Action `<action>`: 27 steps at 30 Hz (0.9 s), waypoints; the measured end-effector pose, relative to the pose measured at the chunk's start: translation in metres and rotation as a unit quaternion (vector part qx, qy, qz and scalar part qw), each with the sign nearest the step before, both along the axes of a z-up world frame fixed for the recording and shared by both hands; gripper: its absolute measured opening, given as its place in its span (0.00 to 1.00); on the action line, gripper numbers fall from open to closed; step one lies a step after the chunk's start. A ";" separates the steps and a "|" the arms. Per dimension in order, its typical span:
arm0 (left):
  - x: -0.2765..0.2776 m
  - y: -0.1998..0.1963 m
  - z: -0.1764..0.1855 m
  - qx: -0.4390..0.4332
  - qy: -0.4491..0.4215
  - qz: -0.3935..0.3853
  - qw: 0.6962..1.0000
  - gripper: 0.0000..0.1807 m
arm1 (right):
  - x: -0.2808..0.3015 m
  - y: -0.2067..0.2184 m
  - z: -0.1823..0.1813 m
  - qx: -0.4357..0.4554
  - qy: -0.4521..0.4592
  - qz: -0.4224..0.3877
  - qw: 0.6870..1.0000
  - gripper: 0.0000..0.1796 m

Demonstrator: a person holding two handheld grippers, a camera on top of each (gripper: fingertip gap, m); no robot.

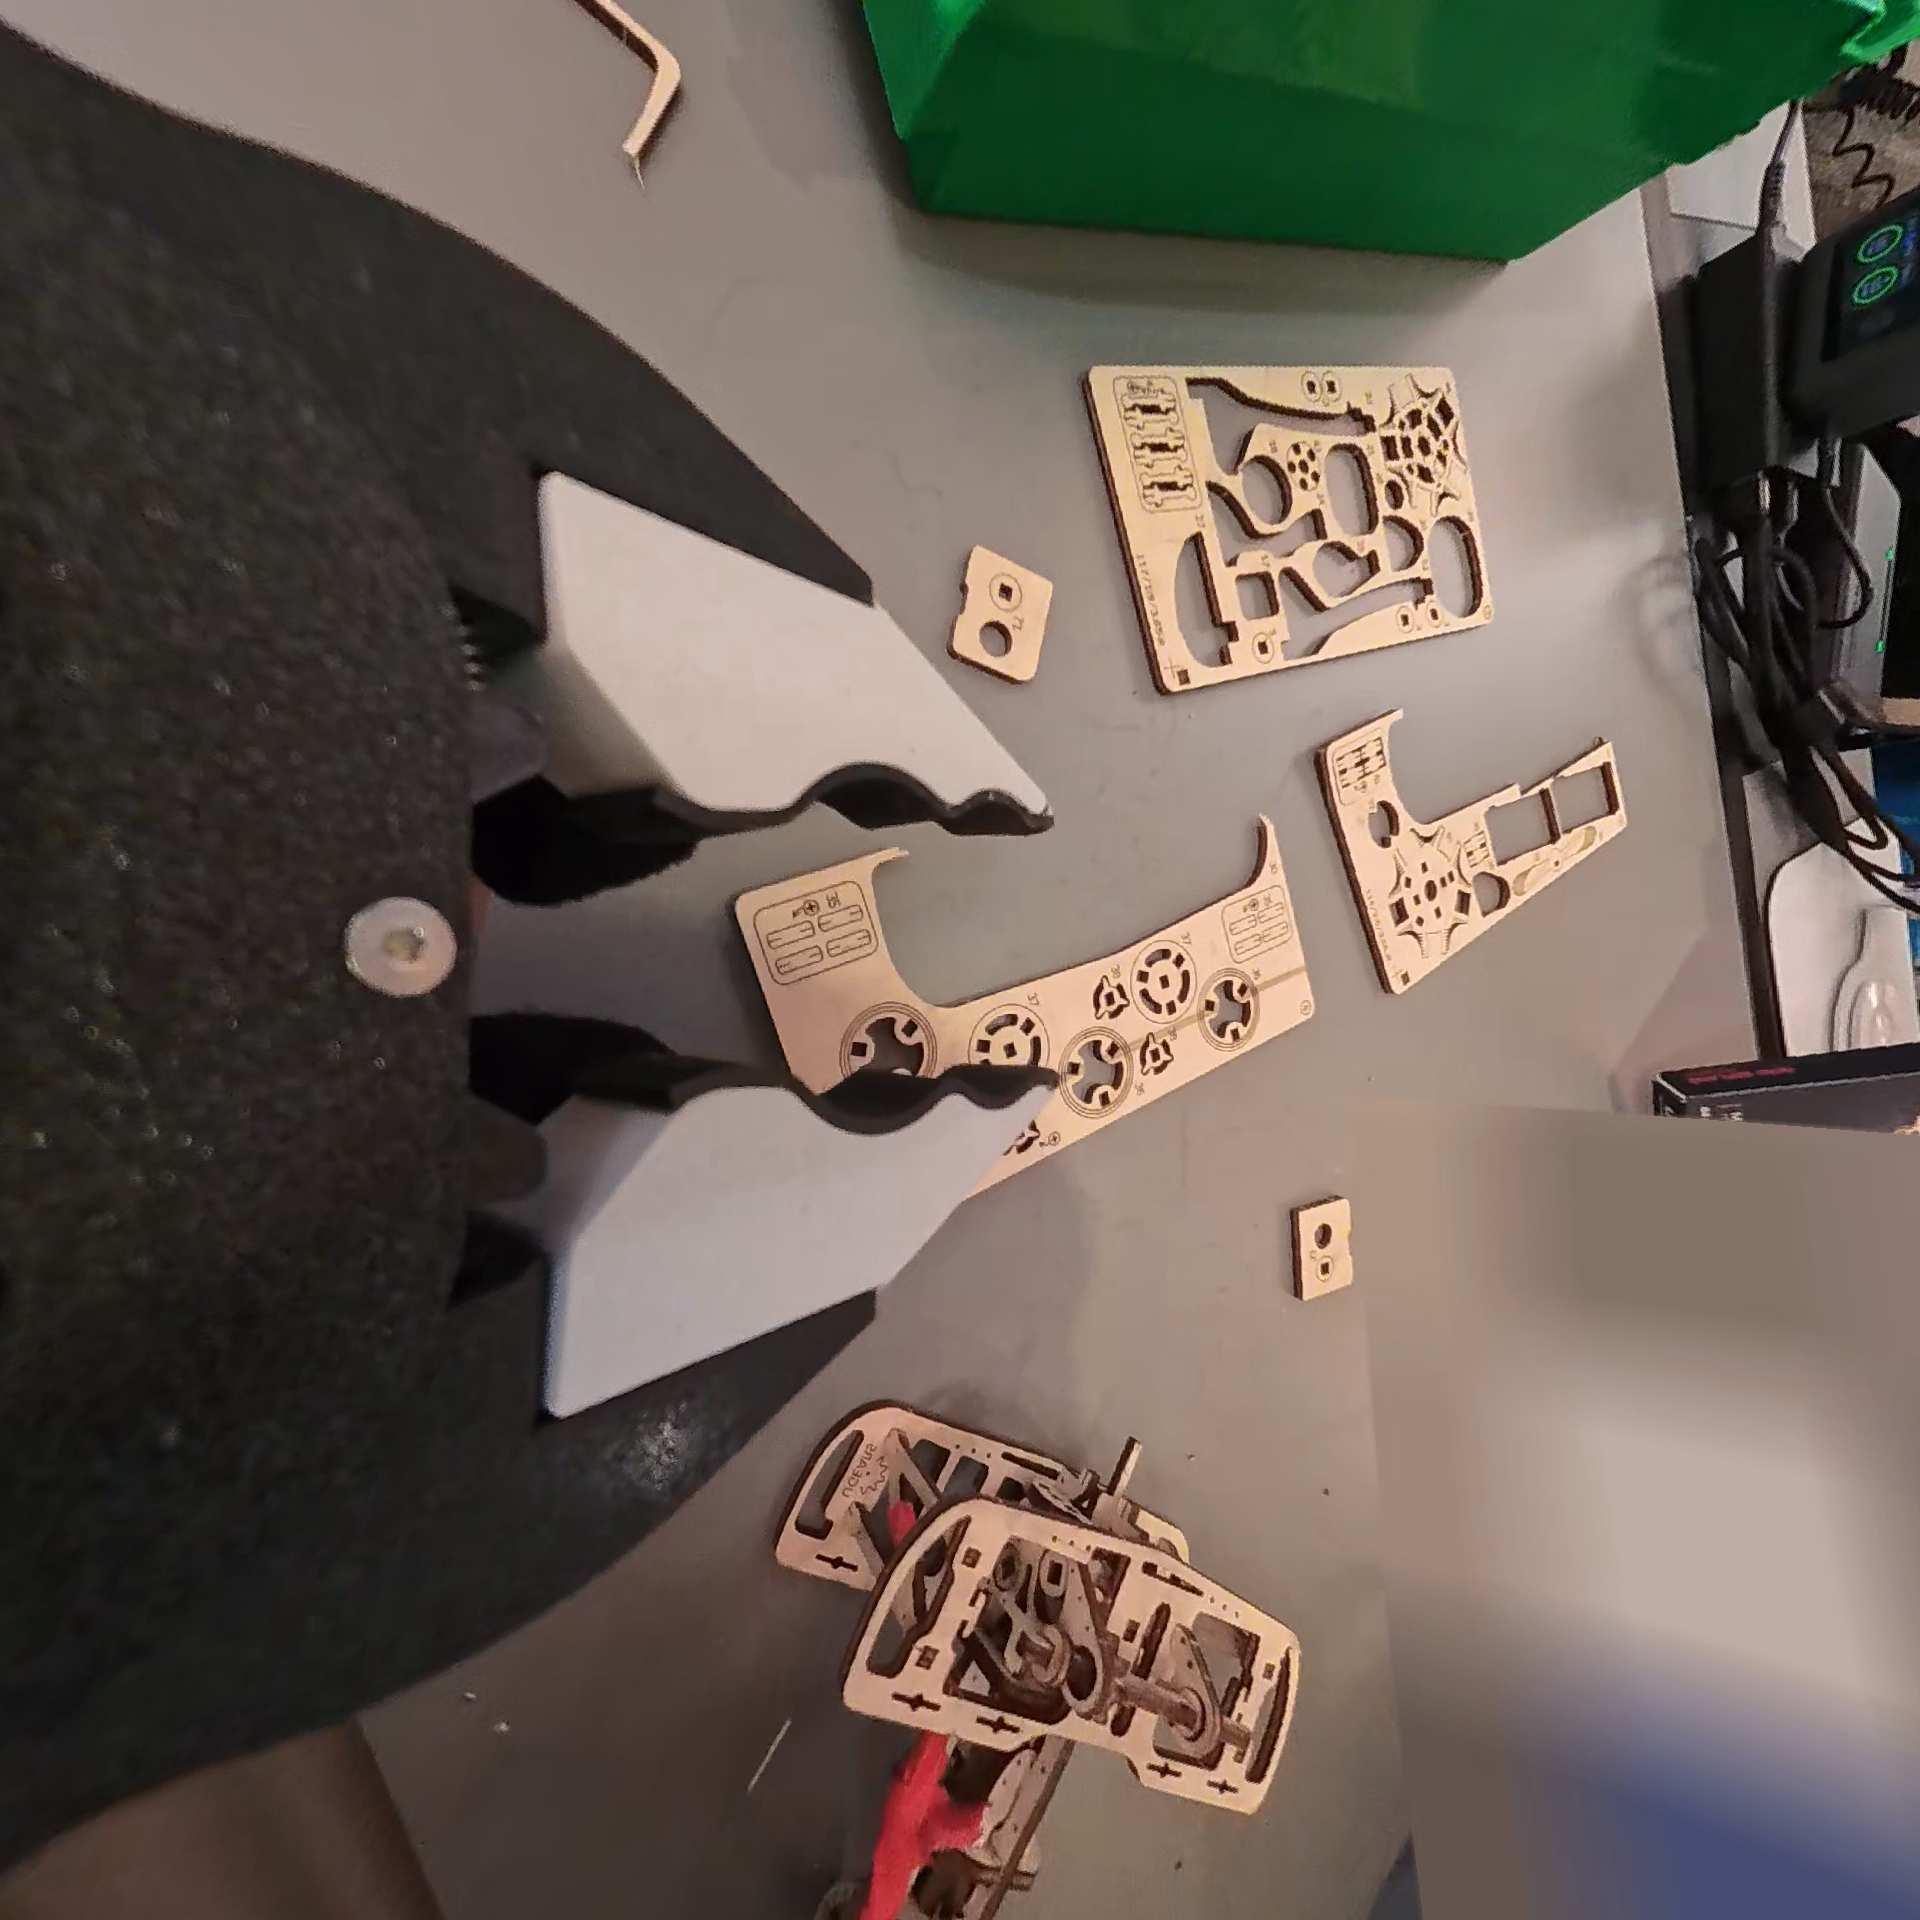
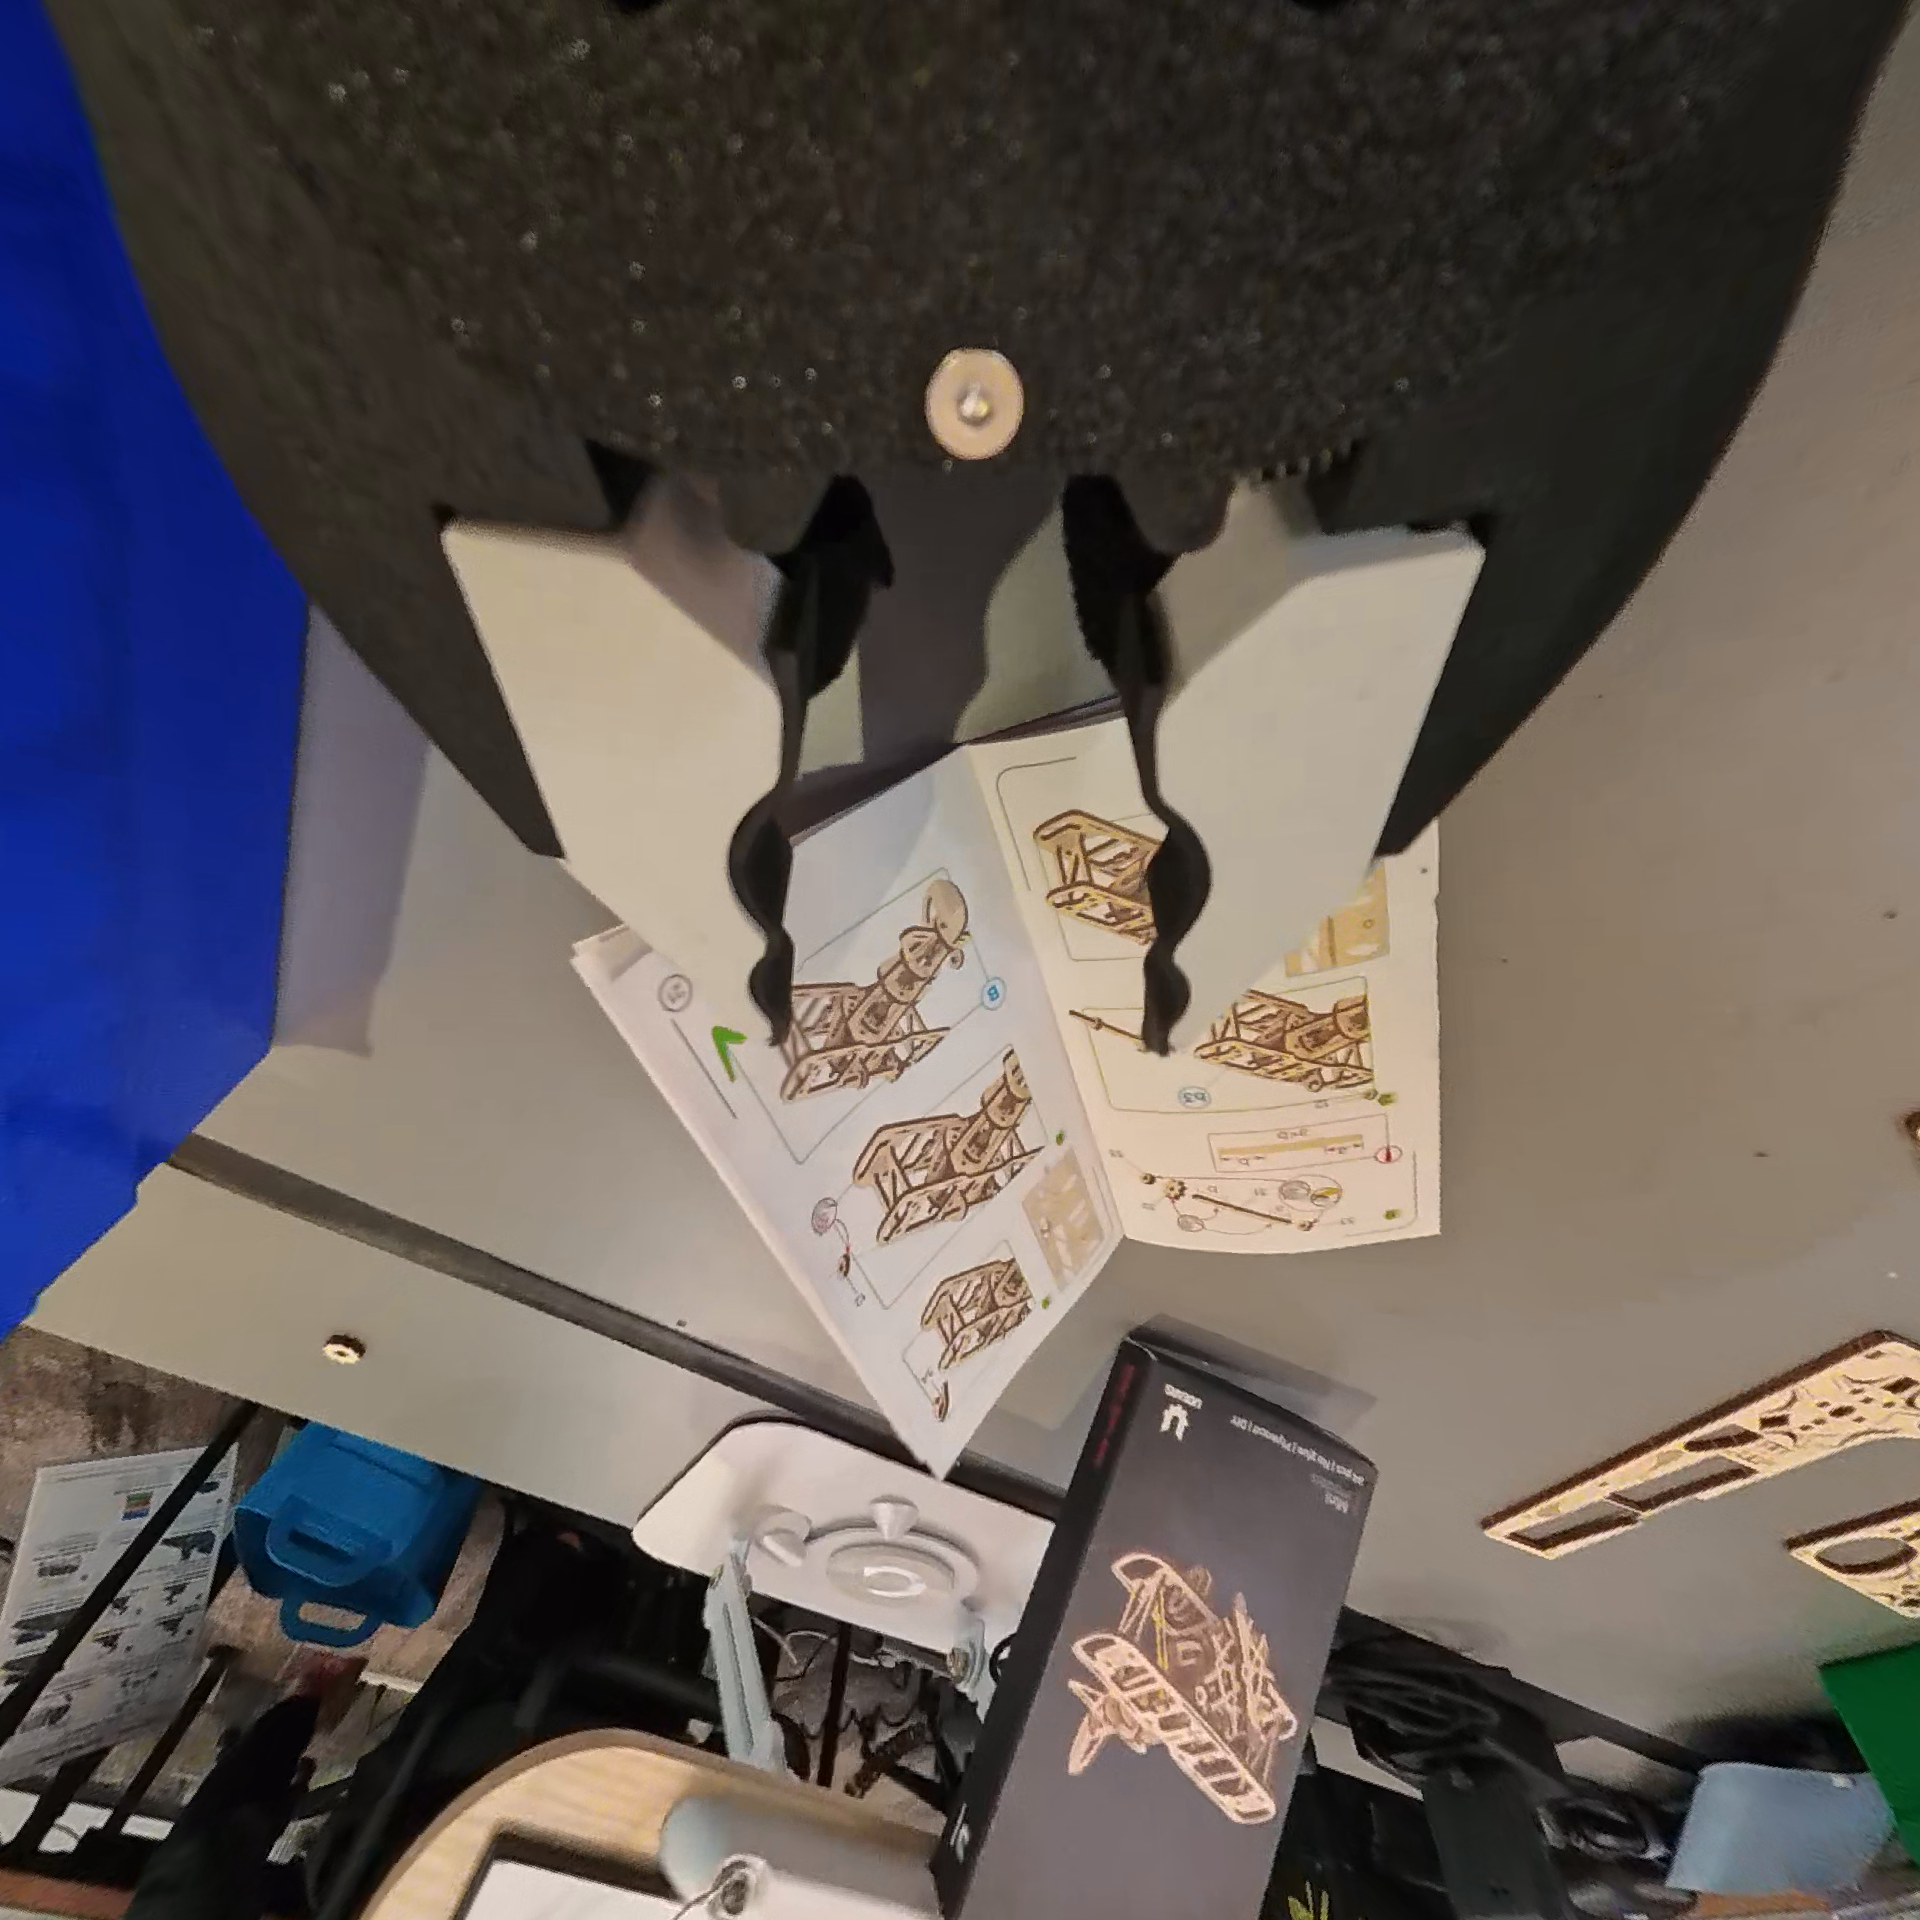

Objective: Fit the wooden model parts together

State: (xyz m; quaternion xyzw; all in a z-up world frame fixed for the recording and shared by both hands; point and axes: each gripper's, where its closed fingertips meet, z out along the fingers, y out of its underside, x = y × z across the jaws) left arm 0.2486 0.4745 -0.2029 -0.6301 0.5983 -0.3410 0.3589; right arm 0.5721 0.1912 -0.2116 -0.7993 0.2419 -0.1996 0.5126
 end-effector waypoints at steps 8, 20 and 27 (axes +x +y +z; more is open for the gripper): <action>0.000 0.000 -0.003 0.003 0.006 0.000 1.000 0.23 | -0.002 0.003 -0.005 -0.016 0.007 0.011 1.000 0.36; 0.000 -0.001 -0.009 0.013 0.019 -0.004 1.000 0.23 | -0.004 0.006 -0.010 -0.031 0.013 0.021 0.999 0.36; 0.000 -0.002 -0.011 0.015 0.024 -0.006 1.000 0.23 | -0.005 0.007 -0.012 -0.036 0.015 0.024 0.999 0.35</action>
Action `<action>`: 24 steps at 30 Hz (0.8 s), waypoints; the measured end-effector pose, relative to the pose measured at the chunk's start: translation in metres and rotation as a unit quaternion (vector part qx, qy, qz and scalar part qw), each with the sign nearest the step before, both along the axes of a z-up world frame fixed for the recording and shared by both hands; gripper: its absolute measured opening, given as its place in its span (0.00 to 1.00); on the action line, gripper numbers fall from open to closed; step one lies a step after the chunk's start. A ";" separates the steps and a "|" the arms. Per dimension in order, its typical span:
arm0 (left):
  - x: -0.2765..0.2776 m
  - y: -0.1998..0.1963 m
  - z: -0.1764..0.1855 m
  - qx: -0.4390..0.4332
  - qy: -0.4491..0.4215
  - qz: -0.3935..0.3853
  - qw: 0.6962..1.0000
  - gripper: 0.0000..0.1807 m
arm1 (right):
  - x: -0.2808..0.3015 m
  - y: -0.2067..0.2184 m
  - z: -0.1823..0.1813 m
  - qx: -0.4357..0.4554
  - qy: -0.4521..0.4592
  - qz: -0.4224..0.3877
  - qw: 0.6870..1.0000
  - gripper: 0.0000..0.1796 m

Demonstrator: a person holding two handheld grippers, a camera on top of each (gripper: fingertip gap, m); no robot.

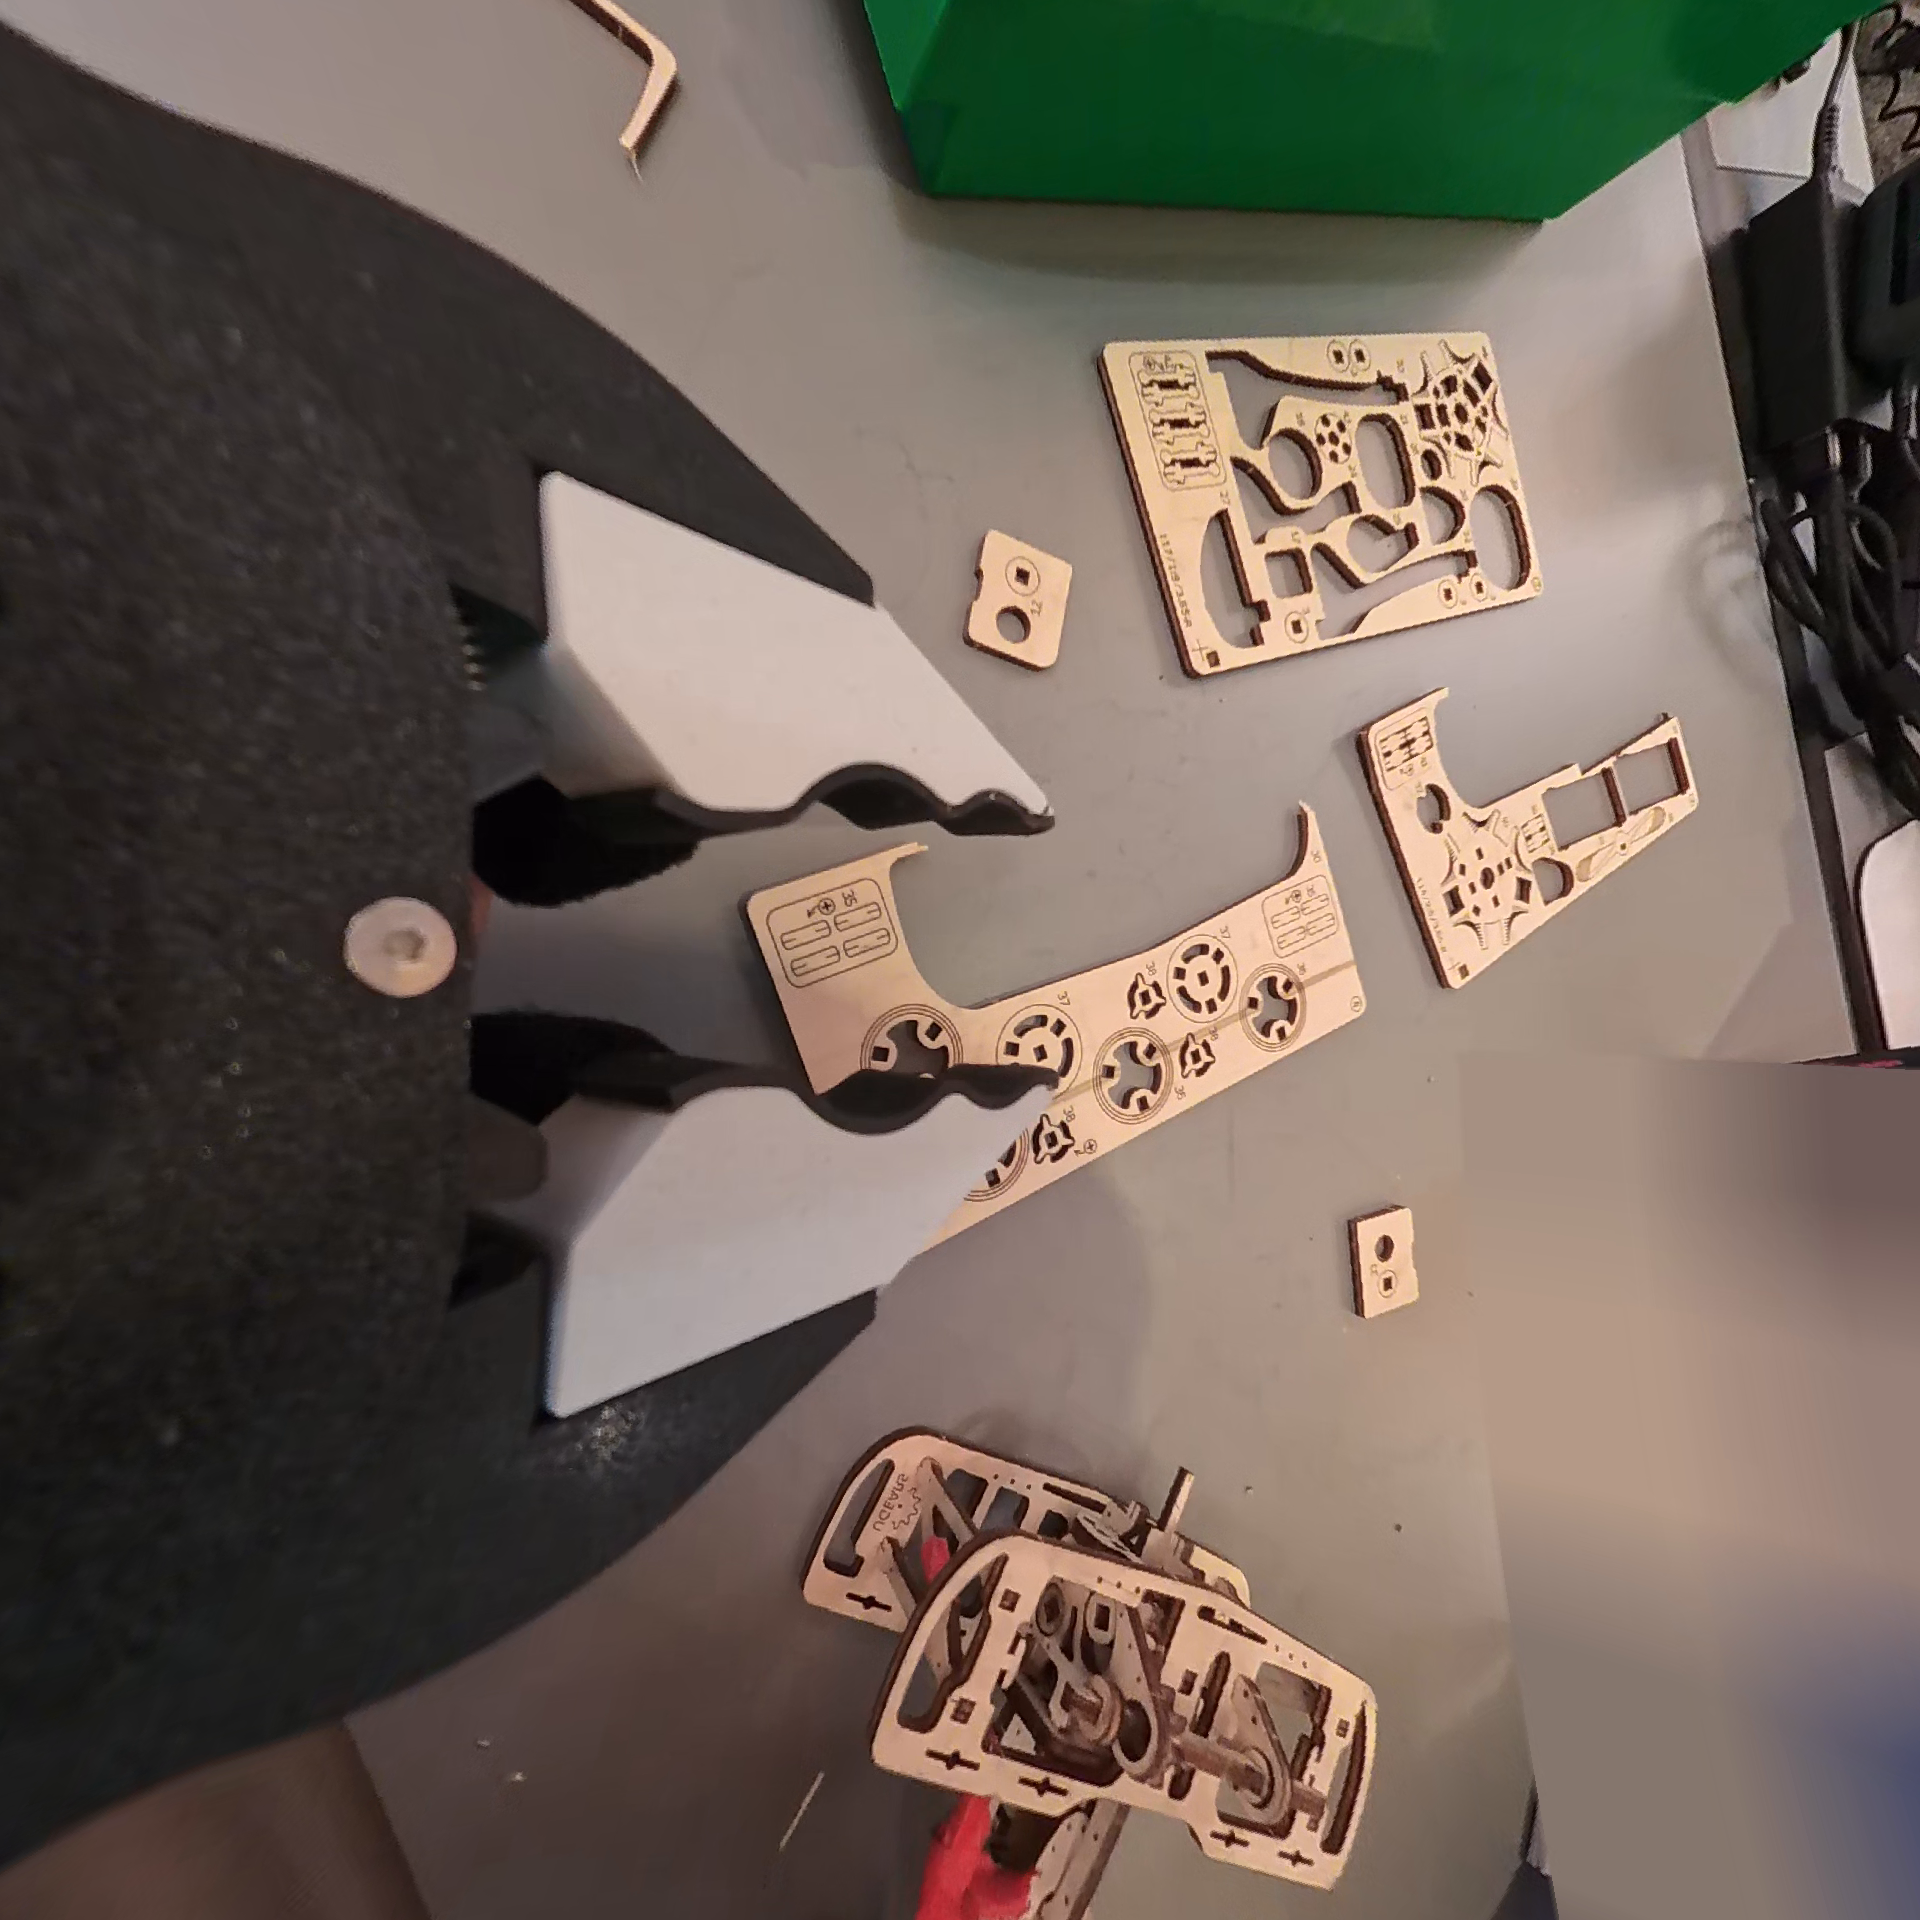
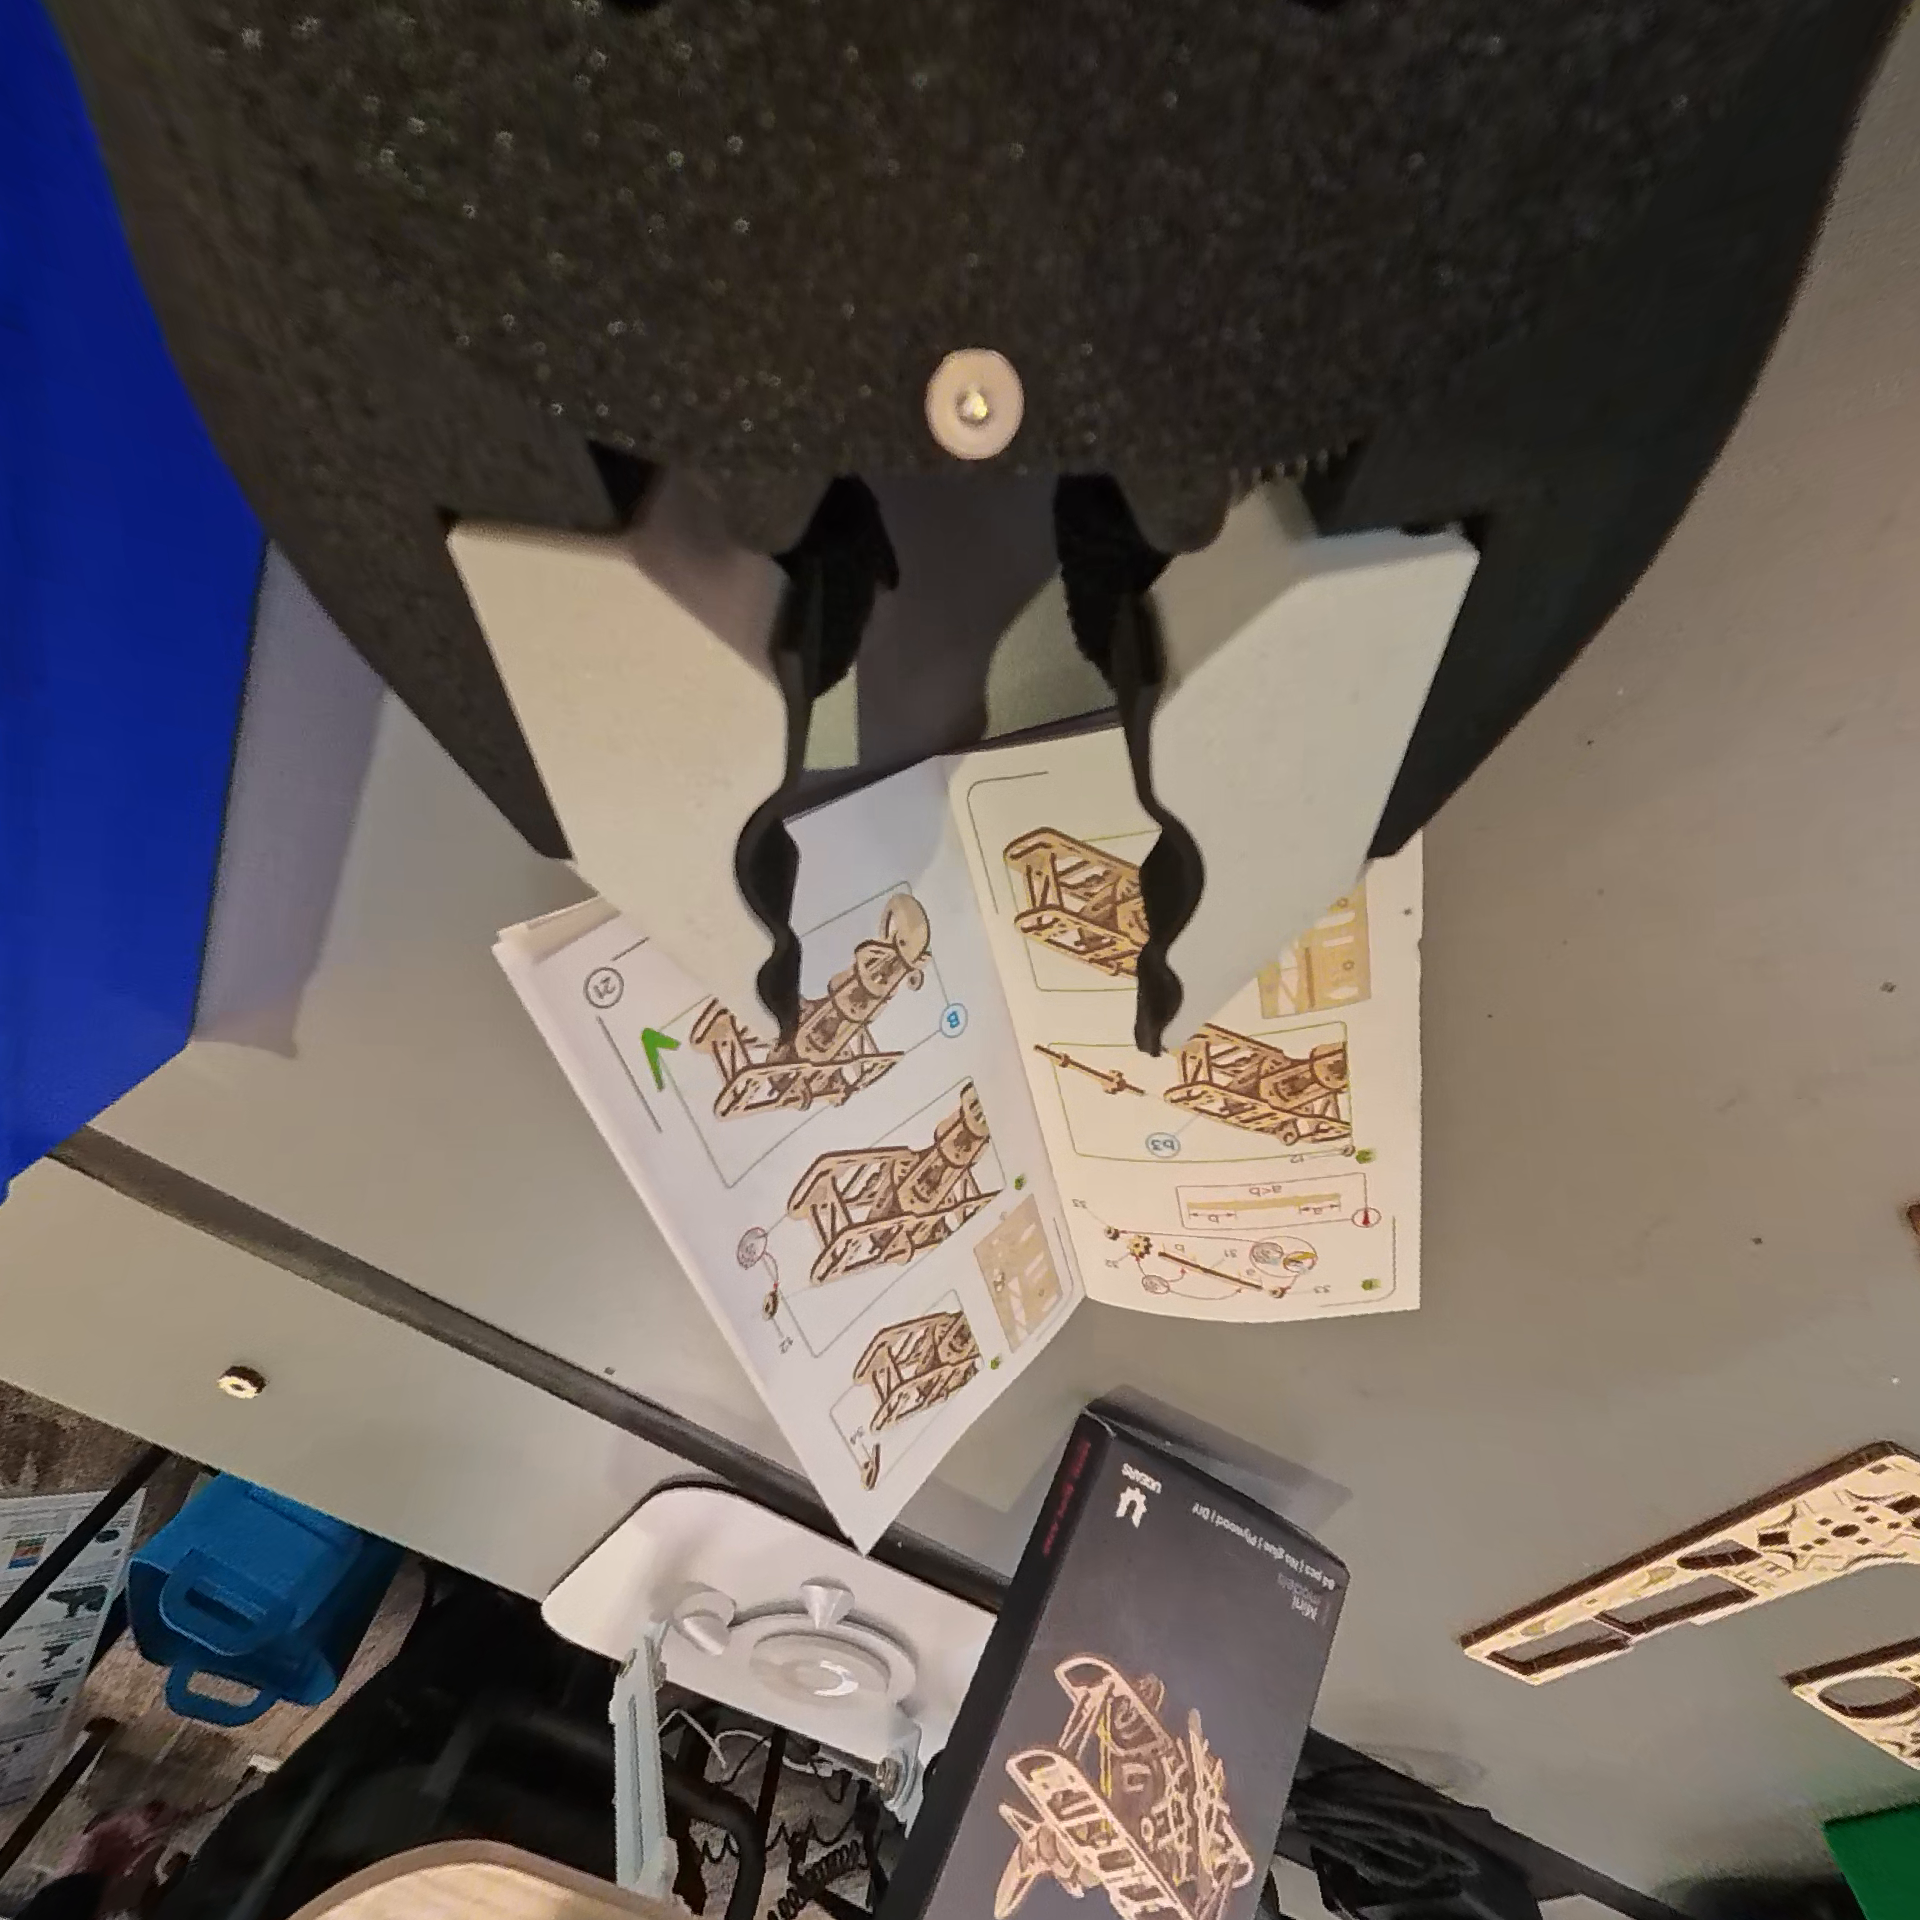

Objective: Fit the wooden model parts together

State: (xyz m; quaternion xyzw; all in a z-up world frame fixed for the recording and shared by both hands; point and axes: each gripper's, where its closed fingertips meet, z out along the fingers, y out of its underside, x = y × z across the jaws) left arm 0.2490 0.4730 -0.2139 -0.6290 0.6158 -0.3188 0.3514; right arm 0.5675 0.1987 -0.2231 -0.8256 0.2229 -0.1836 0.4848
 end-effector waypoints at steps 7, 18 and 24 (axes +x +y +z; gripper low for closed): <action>0.000 0.001 0.000 0.001 0.001 0.002 1.000 0.23 | -0.001 0.001 -0.002 -0.005 0.002 0.002 1.000 0.35; 0.000 0.002 -0.002 0.004 0.006 0.001 1.000 0.23 | -0.001 0.001 -0.003 -0.007 0.003 0.003 1.000 0.35; 0.000 0.002 -0.003 0.005 0.008 0.001 1.000 0.23 | -0.002 0.002 -0.004 -0.011 0.003 0.005 1.000 0.34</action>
